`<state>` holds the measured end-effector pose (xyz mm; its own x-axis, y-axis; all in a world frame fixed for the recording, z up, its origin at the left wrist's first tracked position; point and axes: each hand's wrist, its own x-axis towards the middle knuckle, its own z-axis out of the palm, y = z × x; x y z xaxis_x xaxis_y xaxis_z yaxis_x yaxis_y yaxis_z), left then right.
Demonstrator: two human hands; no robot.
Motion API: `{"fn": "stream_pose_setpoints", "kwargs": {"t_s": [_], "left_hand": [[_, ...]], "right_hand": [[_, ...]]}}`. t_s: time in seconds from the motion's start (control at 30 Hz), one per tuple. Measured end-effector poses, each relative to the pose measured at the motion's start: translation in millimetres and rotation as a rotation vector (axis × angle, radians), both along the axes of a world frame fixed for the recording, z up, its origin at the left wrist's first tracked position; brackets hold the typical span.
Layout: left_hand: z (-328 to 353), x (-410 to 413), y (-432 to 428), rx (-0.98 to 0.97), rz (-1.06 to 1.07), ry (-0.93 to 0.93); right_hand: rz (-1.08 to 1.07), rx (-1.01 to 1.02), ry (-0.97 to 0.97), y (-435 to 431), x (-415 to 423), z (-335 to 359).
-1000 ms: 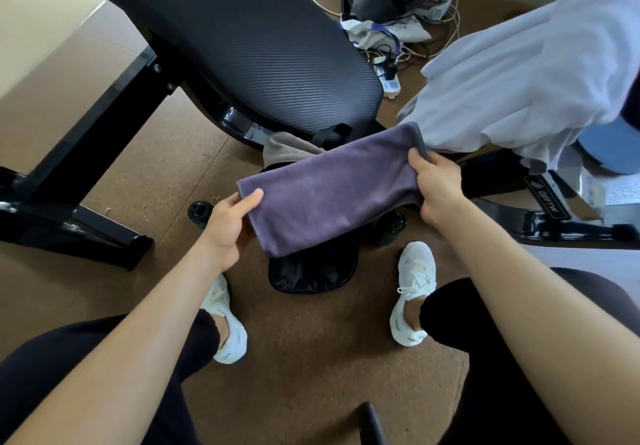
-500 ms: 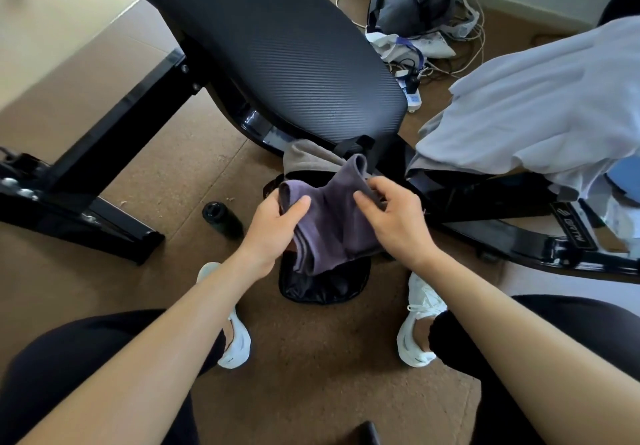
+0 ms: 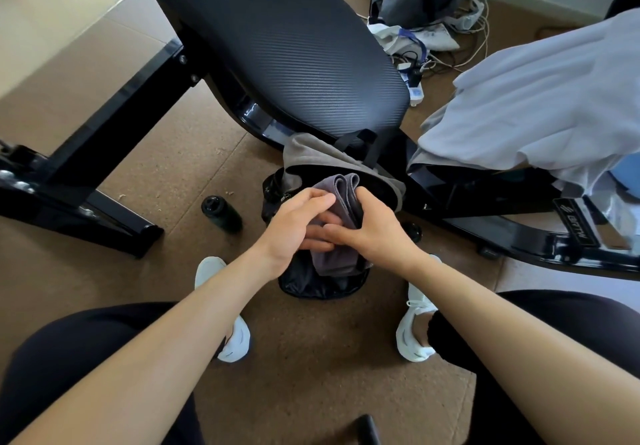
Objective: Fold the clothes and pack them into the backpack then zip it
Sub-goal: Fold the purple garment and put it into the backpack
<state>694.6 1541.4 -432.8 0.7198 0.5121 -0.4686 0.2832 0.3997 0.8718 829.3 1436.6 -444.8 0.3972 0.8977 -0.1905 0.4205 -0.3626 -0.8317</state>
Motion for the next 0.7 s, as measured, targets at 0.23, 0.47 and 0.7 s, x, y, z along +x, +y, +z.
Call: {"fn": "stream_pose_setpoints", "kwargs": {"t_s": [0.23,0.47,0.7], "left_hand": [[-4.2,-4.0,14.7,0.215,0.32,0.135],[-3.2,-10.9,16.8,-0.305,0.334,0.038],[-10.3,-6.8,13.8,-0.005,0.163,0.127]], "right_hand": [[-0.14,0.088,0.577,3.1,15.9,5.7],[-0.228,0.233,1.062,4.8,28.2,27.9],[-0.268,0.044,0.342,0.1,29.7,-3.0]]}}
